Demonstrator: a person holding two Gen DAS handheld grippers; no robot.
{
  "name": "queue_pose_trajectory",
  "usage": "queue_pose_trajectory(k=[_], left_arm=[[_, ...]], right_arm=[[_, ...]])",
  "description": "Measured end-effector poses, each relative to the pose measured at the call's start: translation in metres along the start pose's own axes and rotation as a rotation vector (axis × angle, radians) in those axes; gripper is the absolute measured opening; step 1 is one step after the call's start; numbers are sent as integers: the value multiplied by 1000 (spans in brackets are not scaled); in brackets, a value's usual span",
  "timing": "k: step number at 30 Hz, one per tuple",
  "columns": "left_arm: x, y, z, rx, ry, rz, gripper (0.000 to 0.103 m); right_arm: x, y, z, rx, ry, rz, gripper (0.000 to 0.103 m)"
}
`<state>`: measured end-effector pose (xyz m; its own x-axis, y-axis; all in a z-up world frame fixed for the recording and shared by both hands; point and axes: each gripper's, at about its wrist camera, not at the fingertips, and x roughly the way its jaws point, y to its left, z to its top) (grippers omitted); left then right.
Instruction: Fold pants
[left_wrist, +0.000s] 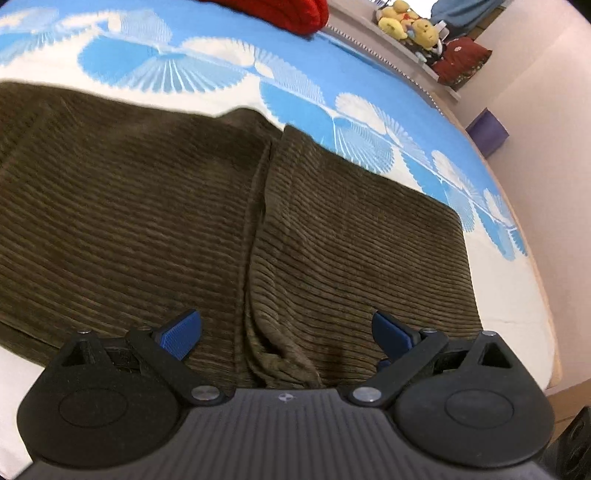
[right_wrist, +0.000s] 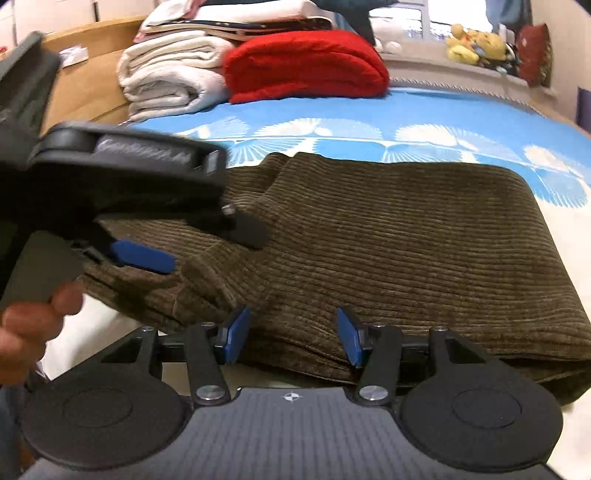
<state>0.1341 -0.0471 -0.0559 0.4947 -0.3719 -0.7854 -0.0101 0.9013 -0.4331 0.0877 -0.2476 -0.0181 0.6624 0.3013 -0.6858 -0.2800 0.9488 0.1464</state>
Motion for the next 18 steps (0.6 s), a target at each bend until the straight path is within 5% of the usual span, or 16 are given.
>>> queue_pose_trajectory(k=[2,4,6,9,11,13,16,18], left_arm=[[7,-2,1,2,13,1,97],[9,-9,-1,49,16,42,78],[8,-17,-6,122,7,108,40],[1,-22,-14,199,-43,155,25],[0,-25,-16,238,-58,161,24],[5,-26,-21,286,-56,175,25],[14,-28,-30,367,-97,184,28],[11,-24,-32,358,-104,183,30]], right_arm=[[-4,-2,-1,-6,-5,15,55],[-10,-4,-2,6,-18,28,54],[-22,-8,2,41,-39,23,50],[-57,-28,5,154,-187,-85,50],[-76,-40,7,194,-280,-242,47],[-82,-52,9,219,-274,-415,40],[-50,-74,0,270,-6,-469,39],[-39,-66,-8,209,8,-495,39]])
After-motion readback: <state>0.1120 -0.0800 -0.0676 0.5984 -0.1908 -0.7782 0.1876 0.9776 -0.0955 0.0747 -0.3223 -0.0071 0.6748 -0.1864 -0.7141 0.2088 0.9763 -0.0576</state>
